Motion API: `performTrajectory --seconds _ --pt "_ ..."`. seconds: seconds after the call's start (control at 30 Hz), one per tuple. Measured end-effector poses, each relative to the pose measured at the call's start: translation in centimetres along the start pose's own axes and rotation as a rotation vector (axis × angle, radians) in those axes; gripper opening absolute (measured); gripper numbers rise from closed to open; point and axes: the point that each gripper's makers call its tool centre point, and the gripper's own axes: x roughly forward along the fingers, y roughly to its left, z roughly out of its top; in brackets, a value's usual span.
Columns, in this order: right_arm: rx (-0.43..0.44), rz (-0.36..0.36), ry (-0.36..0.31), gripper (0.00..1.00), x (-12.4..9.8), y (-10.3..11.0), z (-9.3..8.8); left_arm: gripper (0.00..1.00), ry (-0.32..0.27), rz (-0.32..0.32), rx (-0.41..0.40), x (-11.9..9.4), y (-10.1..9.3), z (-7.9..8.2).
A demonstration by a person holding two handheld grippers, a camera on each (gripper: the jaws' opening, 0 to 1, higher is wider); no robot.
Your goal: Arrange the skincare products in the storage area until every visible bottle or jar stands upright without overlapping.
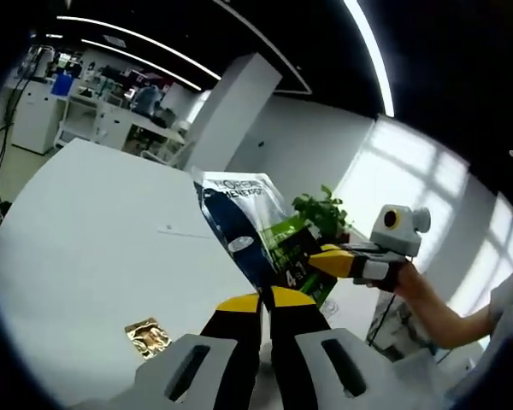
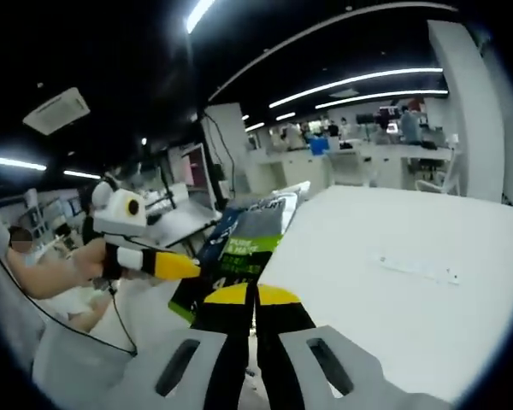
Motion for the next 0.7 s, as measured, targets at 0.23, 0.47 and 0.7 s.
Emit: performTrajectory --seconds 0.23,0.47,0.7 --pt "-0.009 -0.007 0.004 0.01 0.3 3.0 -0.6 0.0 0.015 -0.032 0.015 -2.6 -0.1 -0.6" --pt "-0.025 -0.014 0.029 0.01 0.6 5.1 -1.6 0.0 0.038 -0.042 0.012 -4.2 0.4 -2.0" --pt "-0.013 -0.006 0.052 0.01 0.4 7.0 -3.5 0.0 0.072 -0.053 0.009 -5.7 0.3 -4.1"
